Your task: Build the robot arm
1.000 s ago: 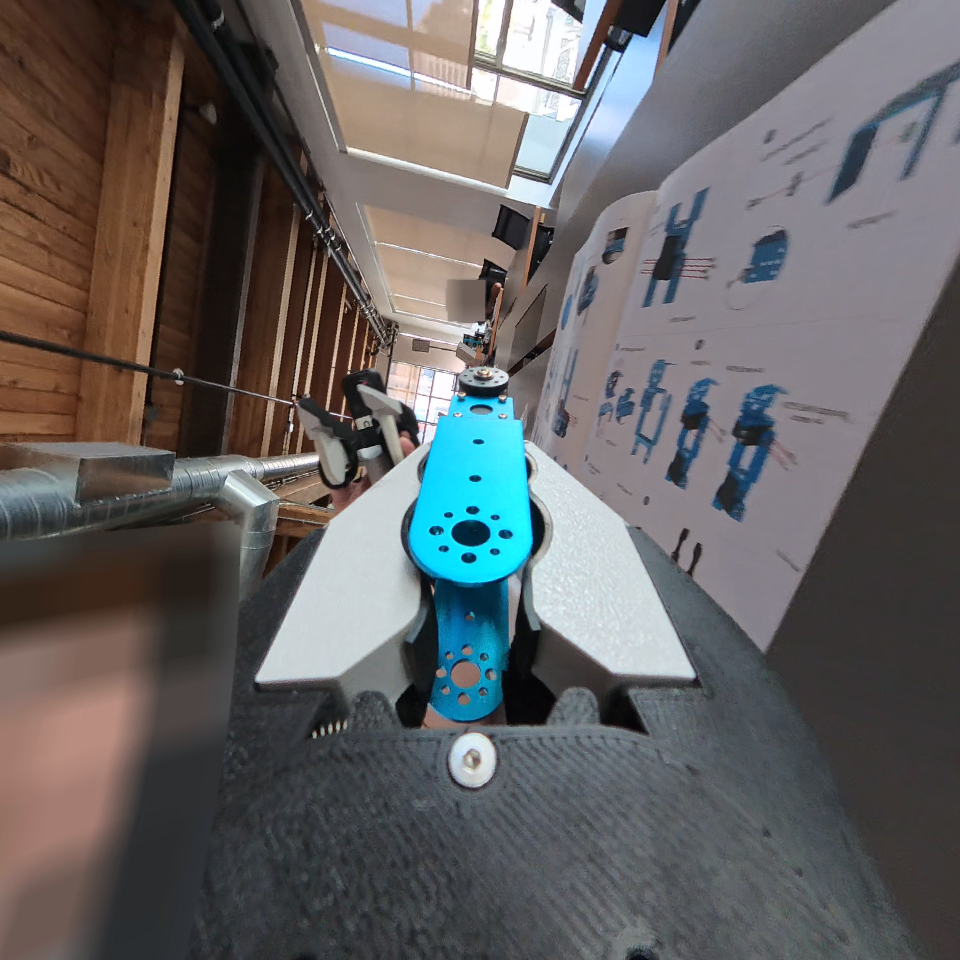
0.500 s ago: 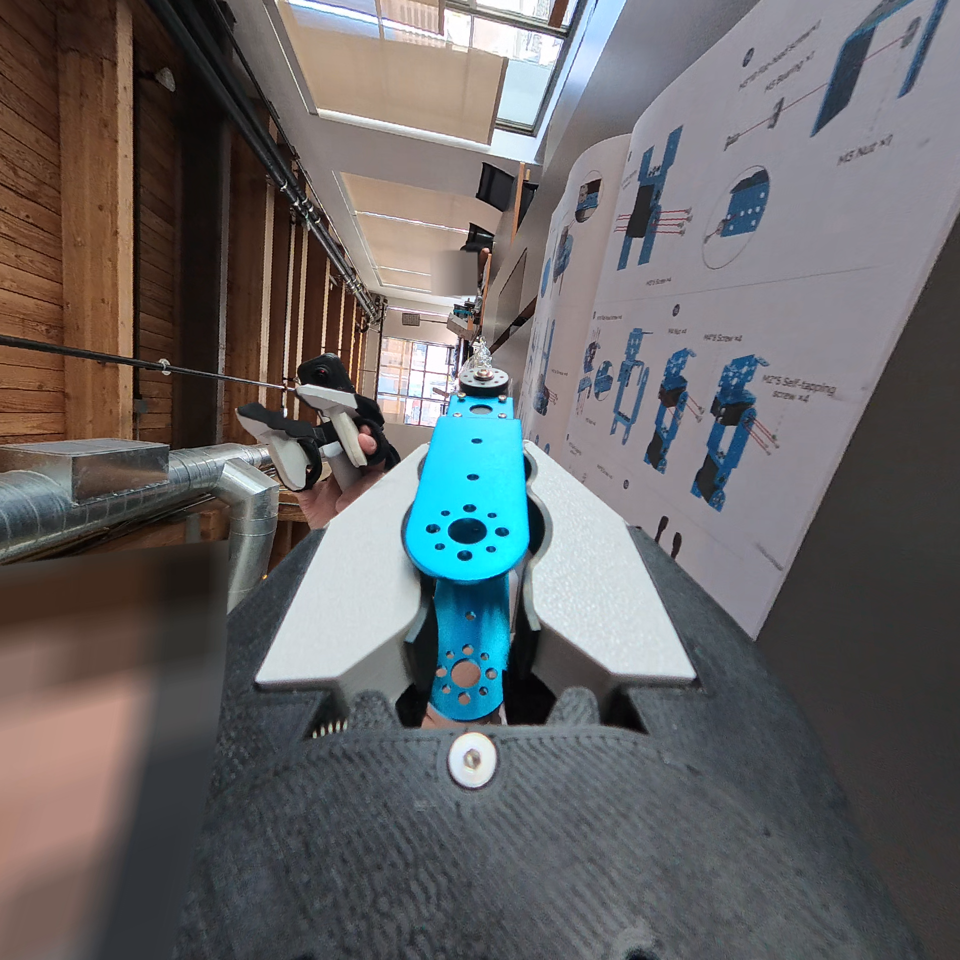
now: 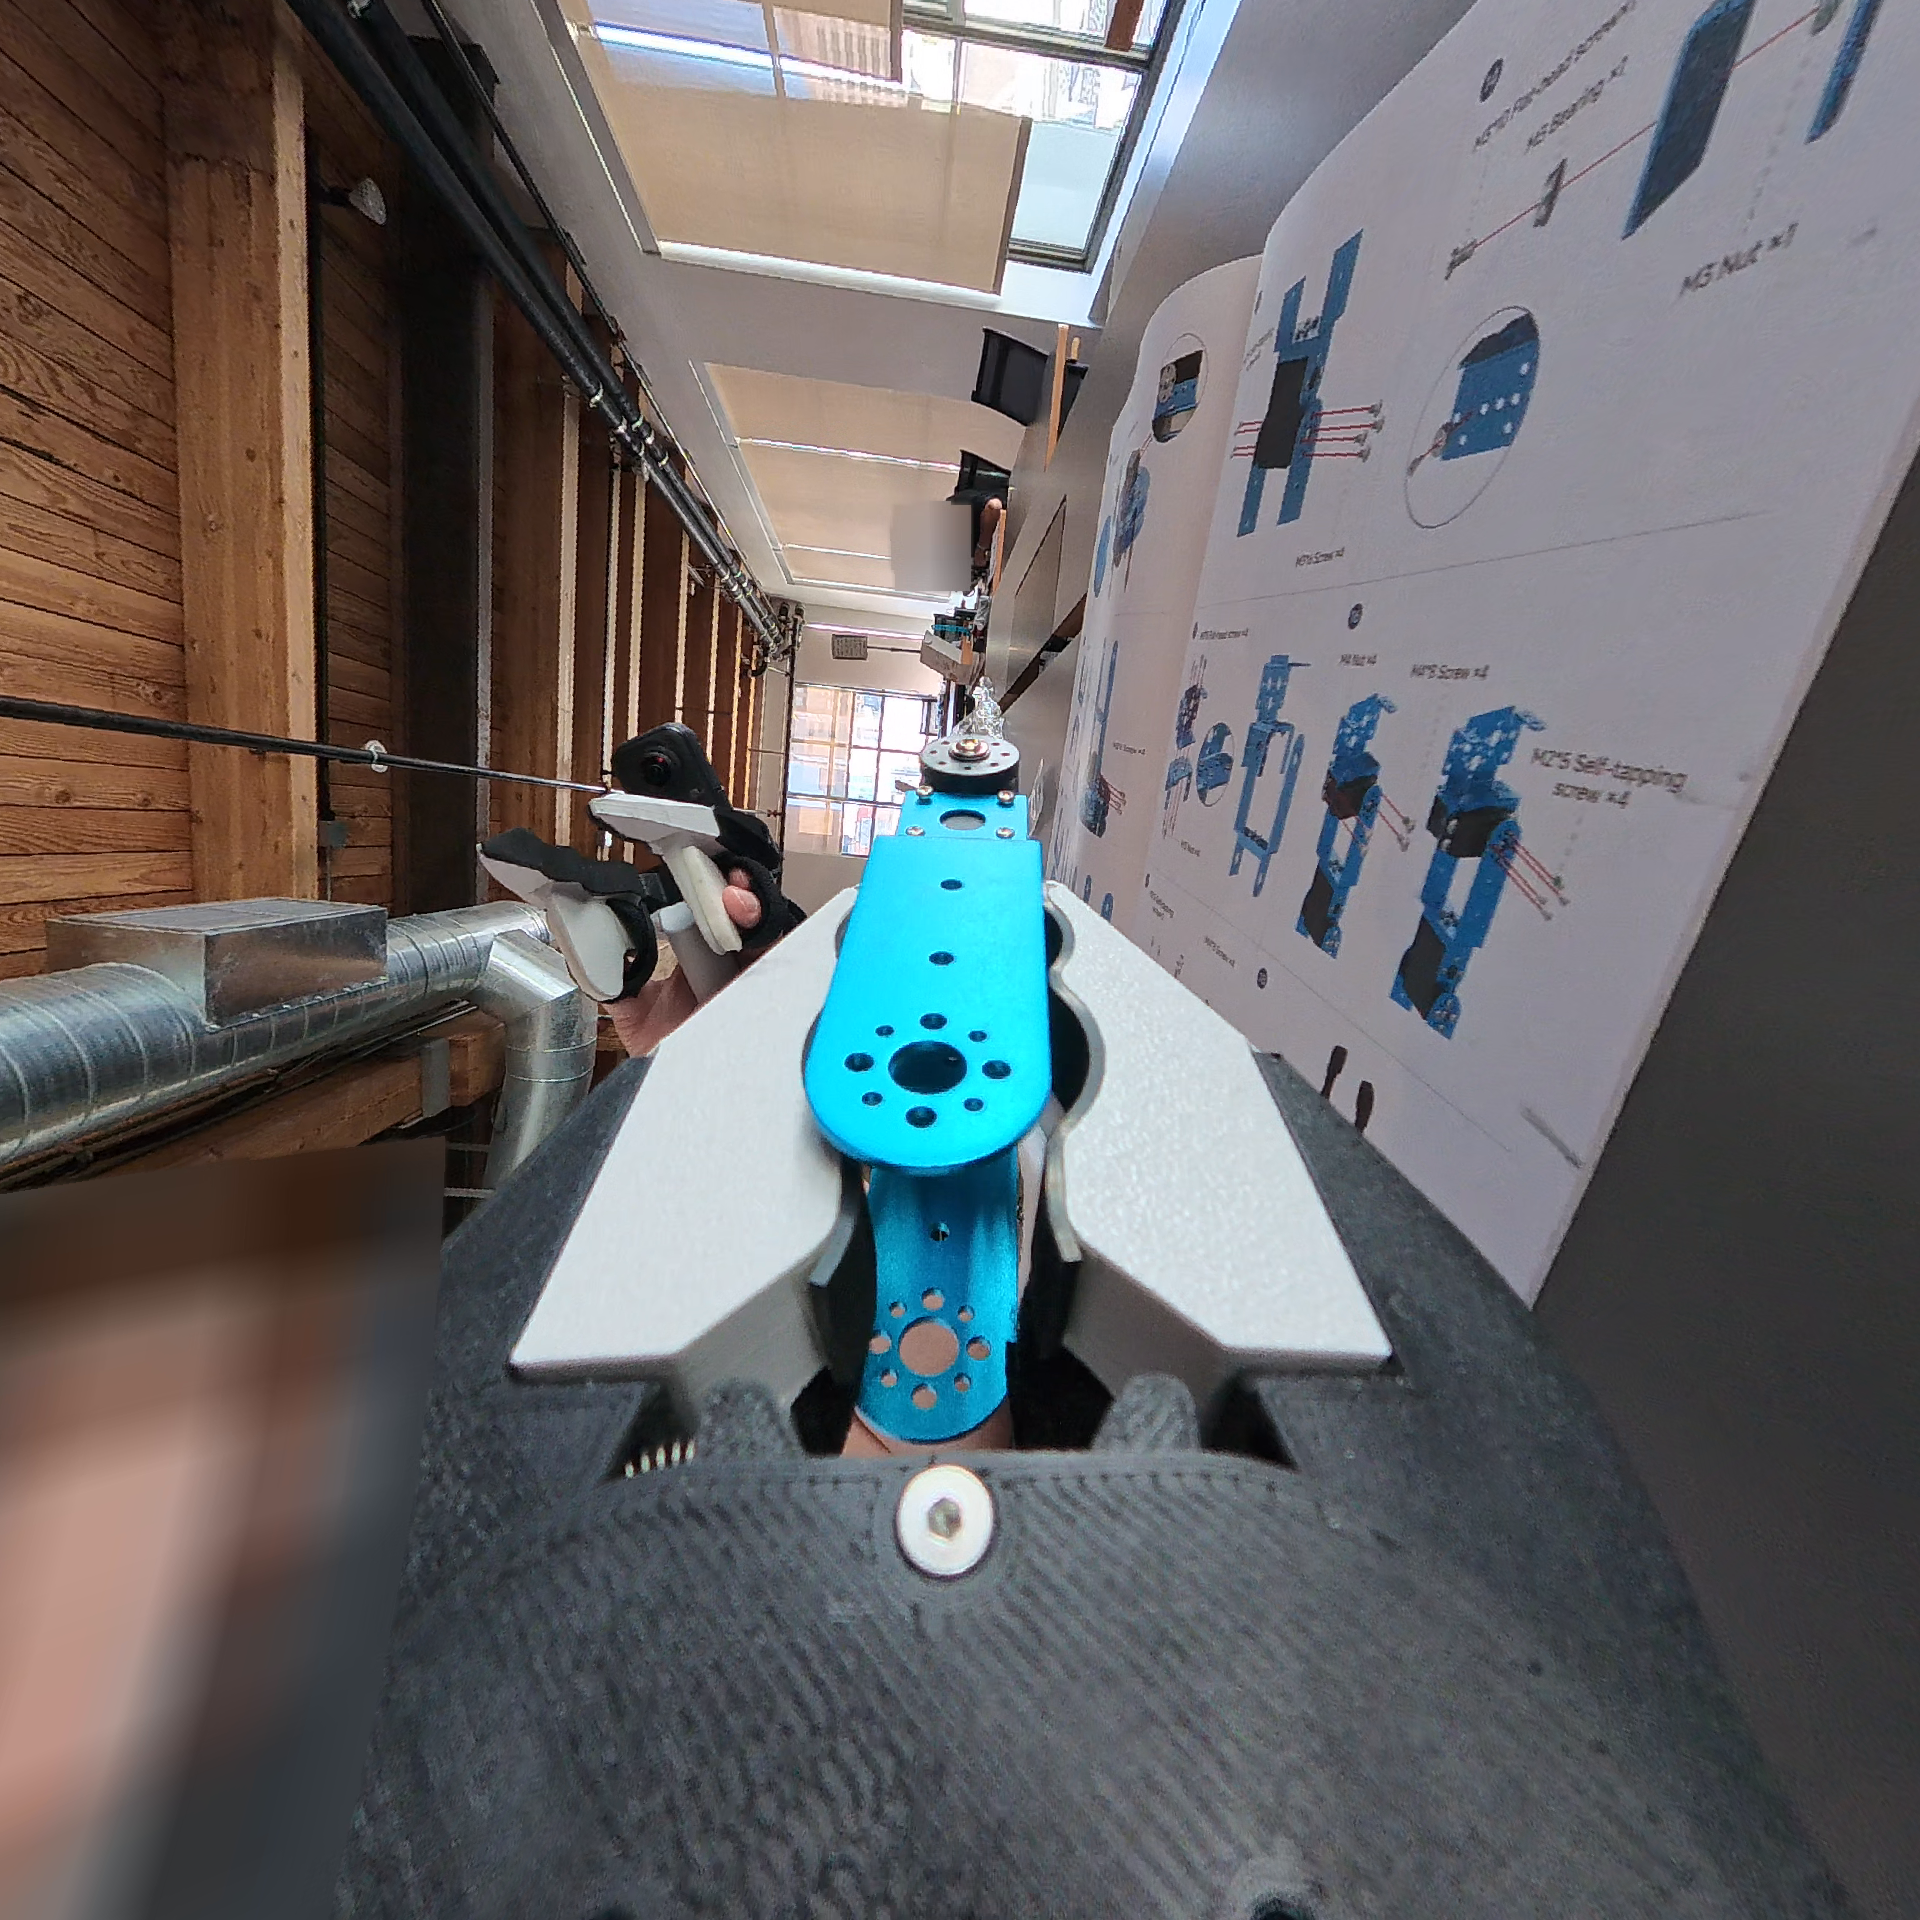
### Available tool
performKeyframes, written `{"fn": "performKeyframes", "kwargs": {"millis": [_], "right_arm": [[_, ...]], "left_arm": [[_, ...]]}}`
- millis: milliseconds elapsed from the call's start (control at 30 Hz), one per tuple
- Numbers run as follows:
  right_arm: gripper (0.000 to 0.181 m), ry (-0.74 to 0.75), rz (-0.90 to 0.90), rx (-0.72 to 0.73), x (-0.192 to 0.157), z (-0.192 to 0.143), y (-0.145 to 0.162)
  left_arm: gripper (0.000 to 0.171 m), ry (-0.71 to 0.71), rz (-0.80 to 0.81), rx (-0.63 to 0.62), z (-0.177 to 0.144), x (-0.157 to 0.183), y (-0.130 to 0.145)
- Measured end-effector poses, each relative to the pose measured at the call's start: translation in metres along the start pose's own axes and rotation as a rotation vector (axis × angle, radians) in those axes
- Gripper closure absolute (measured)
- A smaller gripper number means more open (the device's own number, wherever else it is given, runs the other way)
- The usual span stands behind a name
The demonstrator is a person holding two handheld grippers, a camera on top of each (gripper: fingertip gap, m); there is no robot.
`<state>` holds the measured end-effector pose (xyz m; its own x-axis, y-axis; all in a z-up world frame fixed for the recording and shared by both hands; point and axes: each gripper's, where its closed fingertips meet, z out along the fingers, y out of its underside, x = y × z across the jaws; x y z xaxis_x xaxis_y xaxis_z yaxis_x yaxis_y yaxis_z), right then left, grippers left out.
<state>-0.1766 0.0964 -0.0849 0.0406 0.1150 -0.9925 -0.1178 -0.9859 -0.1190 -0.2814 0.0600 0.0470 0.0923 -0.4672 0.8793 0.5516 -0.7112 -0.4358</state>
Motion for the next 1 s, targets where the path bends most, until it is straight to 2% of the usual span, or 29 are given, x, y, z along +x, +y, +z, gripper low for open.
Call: {"fn": "performKeyframes", "kwargs": {"millis": [1000], "right_arm": [[0.153, -0.005, -0.001, -0.014, 0.0015, 0.0018, 0.0016]], "left_arm": [[0.141, 0.014, 0.007, 0.009, -0.0007, 0.005, -0.0014]]}}
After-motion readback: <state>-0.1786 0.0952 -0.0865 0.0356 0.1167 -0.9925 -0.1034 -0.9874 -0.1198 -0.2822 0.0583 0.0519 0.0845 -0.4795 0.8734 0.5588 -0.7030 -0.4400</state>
